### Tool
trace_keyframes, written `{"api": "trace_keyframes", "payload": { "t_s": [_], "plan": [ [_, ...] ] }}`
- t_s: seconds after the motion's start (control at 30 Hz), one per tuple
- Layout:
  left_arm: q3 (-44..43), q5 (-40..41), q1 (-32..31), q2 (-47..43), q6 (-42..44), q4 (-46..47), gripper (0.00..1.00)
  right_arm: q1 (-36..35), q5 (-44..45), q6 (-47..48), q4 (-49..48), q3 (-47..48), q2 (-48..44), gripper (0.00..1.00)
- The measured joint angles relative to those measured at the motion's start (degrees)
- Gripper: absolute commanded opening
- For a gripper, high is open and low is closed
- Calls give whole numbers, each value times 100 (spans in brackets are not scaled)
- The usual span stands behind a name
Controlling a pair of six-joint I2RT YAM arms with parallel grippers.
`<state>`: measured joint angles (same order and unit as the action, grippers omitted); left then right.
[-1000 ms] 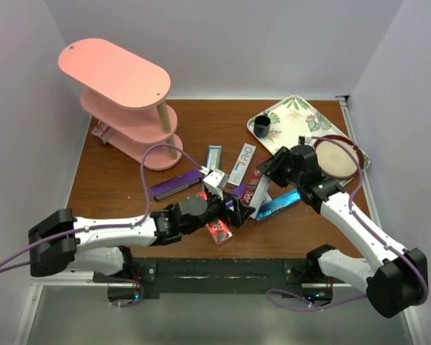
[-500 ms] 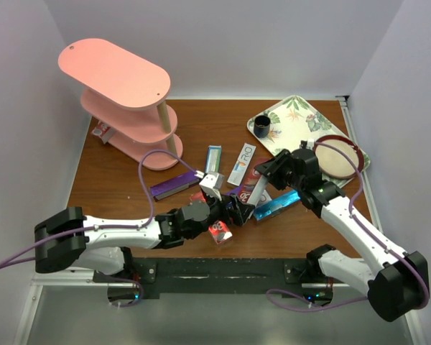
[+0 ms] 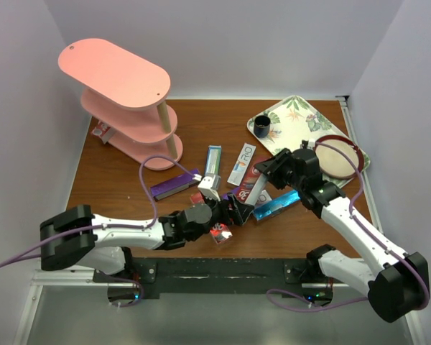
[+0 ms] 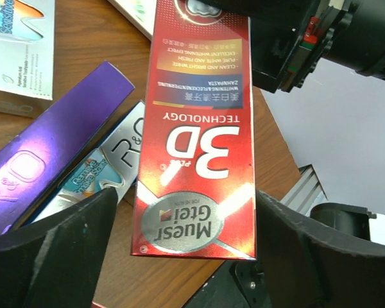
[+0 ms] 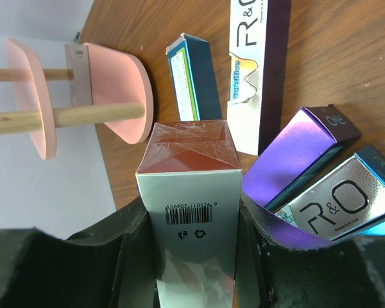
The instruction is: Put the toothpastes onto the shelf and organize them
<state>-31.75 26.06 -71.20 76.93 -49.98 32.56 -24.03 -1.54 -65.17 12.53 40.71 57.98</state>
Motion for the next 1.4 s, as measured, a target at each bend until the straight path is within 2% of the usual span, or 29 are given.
{"api": "trace_keyframes", "payload": {
  "t_s": [0.1, 0.13, 0.2, 0.27, 0.3, 0.37, 0.4, 0.43, 0.5, 0.53, 0.63, 0.83, 1.03, 1.13, 1.4],
  "plan": [
    [0, 13, -50, 72, 9, 118, 75, 0, -17, -22, -63, -52, 0, 19],
    [0, 15, -57, 90, 4, 136, 67, 0, -24, -26, -63, -76, 0, 19],
    [0, 20, -68, 129, 13, 166, 60, 0, -55, -37, -61, -111, 0, 19],
    [0, 33, -92, 140, 57, 223, 50, 0, -68, -42, -68, -120, 0, 23],
    [0, 52, -94, 140, 81, 225, 42, 0, -68, -42, -70, -120, 0, 27],
    [0, 76, -96, 140, 120, 243, 34, 0, -74, -35, -105, -122, 0, 42],
    [0, 81, -96, 140, 138, 249, 26, 0, -79, -24, -122, -122, 0, 49],
    [0, 90, -94, 140, 155, 249, 24, 0, -81, -17, -136, -122, 0, 61],
    [0, 101, -94, 136, 212, 229, 18, 0, -103, 22, -138, -122, 0, 73],
    [0, 105, -96, 129, 275, 175, 17, 0, -101, 57, -136, -122, -4, 80],
    [0, 168, -96, 66, 422, -236, 16, 0, -83, 245, -46, -120, -87, 89],
    [-79, 321, -70, -350, 791, -1423, 9, 0, 177, 837, 457, 57, -299, 94],
    [-267, 402, 33, -1123, 1257, -2553, 6, 0, 592, 1532, 953, 413, -535, 95],
    [-282, 216, 321, -1578, 1388, -3139, 5, 0, 774, 1790, 1152, 474, -680, 96],
    [-280, -179, 1659, -2769, 1672, -4822, 6, 0, 1178, 2393, 1679, 573, -1036, 99]
  ]
}}
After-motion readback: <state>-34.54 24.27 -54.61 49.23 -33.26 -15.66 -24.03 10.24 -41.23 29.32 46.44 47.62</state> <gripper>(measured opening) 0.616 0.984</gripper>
